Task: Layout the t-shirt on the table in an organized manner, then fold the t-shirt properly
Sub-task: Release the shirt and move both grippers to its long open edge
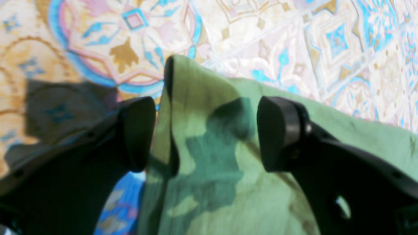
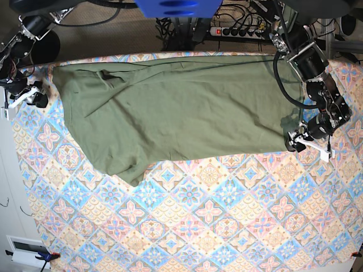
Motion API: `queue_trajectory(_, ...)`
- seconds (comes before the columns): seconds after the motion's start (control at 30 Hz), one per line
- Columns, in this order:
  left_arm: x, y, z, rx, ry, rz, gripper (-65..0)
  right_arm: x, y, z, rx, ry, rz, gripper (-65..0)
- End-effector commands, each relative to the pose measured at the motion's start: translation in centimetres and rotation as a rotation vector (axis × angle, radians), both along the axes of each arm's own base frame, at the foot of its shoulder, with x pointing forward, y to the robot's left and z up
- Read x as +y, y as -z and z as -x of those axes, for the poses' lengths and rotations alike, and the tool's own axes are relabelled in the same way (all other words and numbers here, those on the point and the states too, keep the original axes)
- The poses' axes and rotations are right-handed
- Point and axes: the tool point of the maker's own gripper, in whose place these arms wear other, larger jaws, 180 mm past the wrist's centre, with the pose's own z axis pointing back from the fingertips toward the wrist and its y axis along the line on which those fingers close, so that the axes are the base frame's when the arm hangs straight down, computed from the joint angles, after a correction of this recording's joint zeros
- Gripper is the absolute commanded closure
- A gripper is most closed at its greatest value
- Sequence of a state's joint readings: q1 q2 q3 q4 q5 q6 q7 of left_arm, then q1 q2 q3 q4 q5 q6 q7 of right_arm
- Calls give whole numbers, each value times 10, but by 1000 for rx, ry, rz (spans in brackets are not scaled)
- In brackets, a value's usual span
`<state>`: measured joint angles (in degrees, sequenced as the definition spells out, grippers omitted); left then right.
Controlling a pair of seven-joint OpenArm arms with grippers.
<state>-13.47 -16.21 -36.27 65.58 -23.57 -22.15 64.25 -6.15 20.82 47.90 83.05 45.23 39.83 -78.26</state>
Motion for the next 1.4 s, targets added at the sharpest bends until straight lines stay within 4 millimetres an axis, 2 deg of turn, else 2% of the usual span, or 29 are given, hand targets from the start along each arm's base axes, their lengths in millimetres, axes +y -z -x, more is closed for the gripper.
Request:
queue_trajectory(0.0, 10, -17, -12, -60, -13, -18, -472, -6, -17, -11, -52, -11, 28, -259)
queue_trajectory(0.3, 7, -15, -21, -78, -47, -25, -472, 2, -14, -16, -47, -41, 23, -259)
queue_trajectory(0.4, -4, -12, -22, -64, -16, -26, -471, 2, -14, -16, -49, -41, 24, -259)
queue_trajectory(0.5, -25, -5, -24, -38, 67, -39, -453, 2, -14, -16, -49, -41, 24, -259)
queue_trajectory(0.6, -39, 0, -22, -3, 120, -37, -370, 2, -14, -16, -49, -41, 24, -259)
queue_trajectory(0.7, -46, -3, -23, -18, 120, 15, -235, 2, -15, -16, -51, -39, 24, -259)
queue_trajectory(0.77, -46, -6, -25, -30, 117, 28, -148, 2, -18, -22, -65, -39, 24, -259)
queue_trajectory(0.87, -45, -7, -25, -35, 115, 29, -57, 3, -20, -25, -72, -44, 25, -259)
queue_trajectory(0.93, -44, -8, -26, -39, 114, 26, 0, 6, -23, -36, -71, -66, 46, -261)
queue_trajectory(1.13, -44, -8, -26, -39, 115, 25, 0, 1, -29, -72, -1, -139, 231, -263)
queue_trajectory(1.23, -44, -9, -26, -40, 115, 24, 0, 12, -32, -95, -7, -200, 304, -263)
queue_trajectory(1.37, -44, -9, -26, -41, 115, 23, 0, 36, -41, -136, -53, -299, 377, -263)
